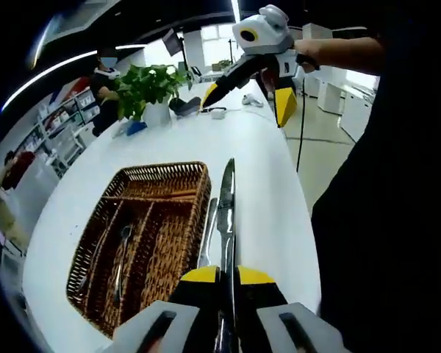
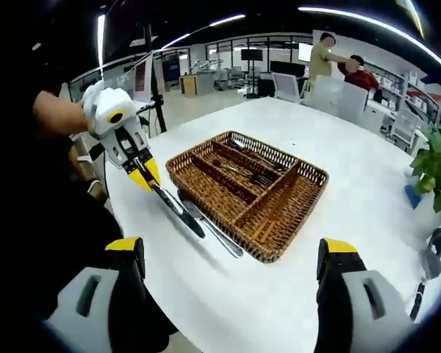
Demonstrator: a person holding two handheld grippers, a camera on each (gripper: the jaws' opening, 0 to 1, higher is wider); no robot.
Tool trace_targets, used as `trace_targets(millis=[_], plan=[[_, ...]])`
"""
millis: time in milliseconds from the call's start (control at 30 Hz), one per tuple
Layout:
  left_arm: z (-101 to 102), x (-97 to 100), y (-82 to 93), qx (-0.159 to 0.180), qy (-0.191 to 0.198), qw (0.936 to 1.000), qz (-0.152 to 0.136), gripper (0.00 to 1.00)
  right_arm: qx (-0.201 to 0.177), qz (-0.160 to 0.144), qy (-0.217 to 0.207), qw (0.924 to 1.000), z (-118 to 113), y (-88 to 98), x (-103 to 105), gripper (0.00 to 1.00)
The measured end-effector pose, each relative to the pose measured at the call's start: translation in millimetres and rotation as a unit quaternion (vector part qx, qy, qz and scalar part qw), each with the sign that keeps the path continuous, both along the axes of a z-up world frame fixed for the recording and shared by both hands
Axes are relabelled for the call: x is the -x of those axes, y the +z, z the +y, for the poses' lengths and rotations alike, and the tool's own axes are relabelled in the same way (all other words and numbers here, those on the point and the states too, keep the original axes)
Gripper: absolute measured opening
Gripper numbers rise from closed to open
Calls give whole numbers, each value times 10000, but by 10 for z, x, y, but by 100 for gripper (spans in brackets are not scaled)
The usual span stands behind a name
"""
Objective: Arrange the knives, forks, and spoons in their matching storage slots by inserting each utensil handle-first until every utensil is classified and aligned in the correct compartment
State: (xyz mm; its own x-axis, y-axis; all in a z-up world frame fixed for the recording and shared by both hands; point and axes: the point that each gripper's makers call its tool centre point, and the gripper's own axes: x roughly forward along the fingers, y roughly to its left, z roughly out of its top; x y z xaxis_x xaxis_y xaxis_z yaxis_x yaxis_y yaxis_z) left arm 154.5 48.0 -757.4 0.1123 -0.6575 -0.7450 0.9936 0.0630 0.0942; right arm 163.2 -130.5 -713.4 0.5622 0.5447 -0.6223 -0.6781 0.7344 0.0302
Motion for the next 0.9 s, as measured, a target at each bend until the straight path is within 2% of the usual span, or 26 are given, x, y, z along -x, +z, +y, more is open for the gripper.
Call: trace_targets(millis=[100, 200, 233, 367, 533, 633, 900], plan=[[2, -50, 98, 29, 19, 10000, -52, 0, -87, -43, -215, 9997, -75, 77, -22, 99], [-10, -65, 158, 63, -25, 9999, -87, 0, -604, -139, -370, 9974, -21, 248, -58, 99], [-12, -67, 172, 59, -32, 9999, -125, 0, -615, -128, -399, 9972, -32, 258, -59, 99], [-15, -76, 225, 18, -96, 9995, -290, 0, -473, -199, -431, 9978, -81, 258, -75, 99], [-25, -55, 341, 73, -214, 9993, -303, 0, -363, -197, -450, 9981, -164, 279, -35, 99], [-46, -57, 432, 277, -199, 9991, -250, 0, -335, -204, -477, 9981, -212, 317, -10, 99], [-43, -99, 547, 447, -211, 9985, -234, 0, -285, -231, -583, 9976, -303, 371, -14, 99]])
